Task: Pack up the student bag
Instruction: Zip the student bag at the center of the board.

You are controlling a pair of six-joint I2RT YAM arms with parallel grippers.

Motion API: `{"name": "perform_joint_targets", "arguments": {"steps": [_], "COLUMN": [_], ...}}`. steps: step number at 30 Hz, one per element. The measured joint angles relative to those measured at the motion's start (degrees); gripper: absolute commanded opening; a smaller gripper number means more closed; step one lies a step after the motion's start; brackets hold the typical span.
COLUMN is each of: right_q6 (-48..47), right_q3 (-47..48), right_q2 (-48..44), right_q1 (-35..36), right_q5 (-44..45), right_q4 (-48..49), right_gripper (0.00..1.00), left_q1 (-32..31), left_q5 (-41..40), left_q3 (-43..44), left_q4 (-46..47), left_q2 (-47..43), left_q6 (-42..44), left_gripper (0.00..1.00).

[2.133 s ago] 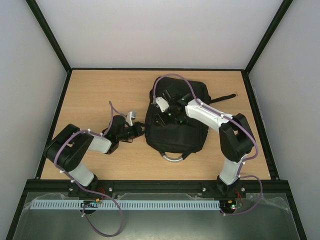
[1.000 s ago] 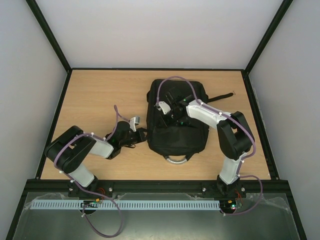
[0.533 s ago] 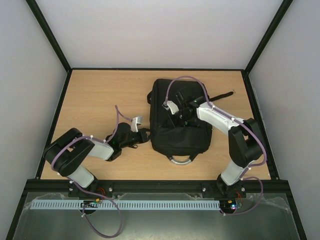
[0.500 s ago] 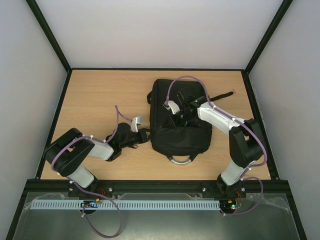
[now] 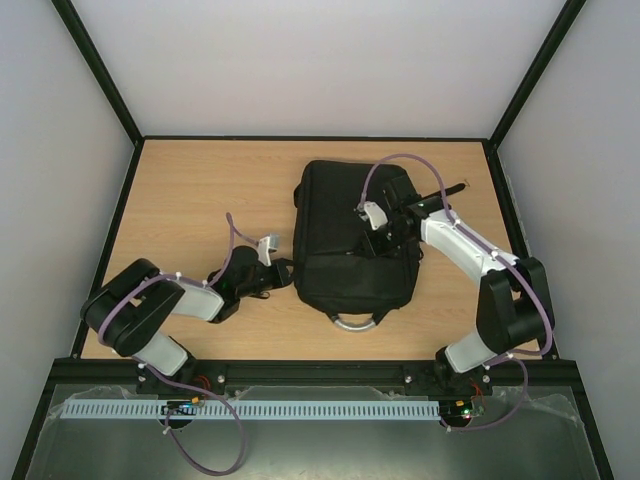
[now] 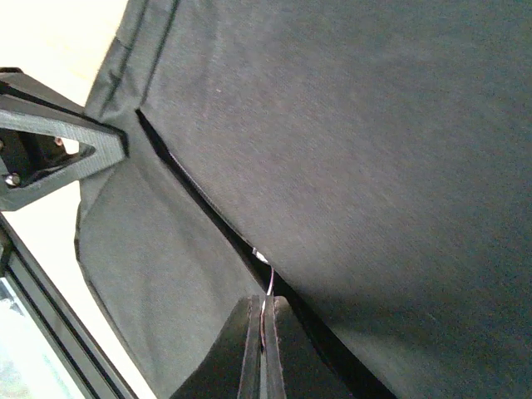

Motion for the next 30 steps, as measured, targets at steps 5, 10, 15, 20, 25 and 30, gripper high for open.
{"name": "perform_joint_targets", "arguments": {"steps": [5, 10, 15, 20, 25, 30], "right_q6": [-1.25, -3.43, -5.92, -8.13, -9.01, -9.07], "right_q3": [-0.76, -3.23, -5.14, -5.38, -5.38, -5.38], "right_q2": [-2.69, -5.11, -7.43, -9.25, -9.27, -9.16], "right_q1": [-3.48, -10.08, -15.45, -19.76, -21.35, -21.44], "right_q5": [0.81, 0.72, -0.15, -1.31, -1.86, -1.84], "right_q4": [-2.32, -5.25, -7.65, -9.97, -10.69, -10.75], "right_gripper": [0.01, 0.01, 0.01, 0.01, 0.01, 0.13], "left_q1": [1.33, 3.43, 4.5, 5.11, 5.18, 5.18], "left_q5": [0.0, 0.52, 1.09, 1.68, 2.01, 2.05], "left_q3": [0.13, -0.15, -0.85, -1.16, -1.16, -1.16], "left_q4": [-2.91, -4.33, -4.61, -4.63, -4.57, -4.66], "left_q2": [-2.12, -2.95, -3.67, -3.69, -3.69, -3.89], "left_q6": [1.16, 1.88, 2.34, 2.69, 2.73, 2.86], "left_gripper": [0.02, 0.02, 0.02, 0.02, 0.02, 0.11]}}
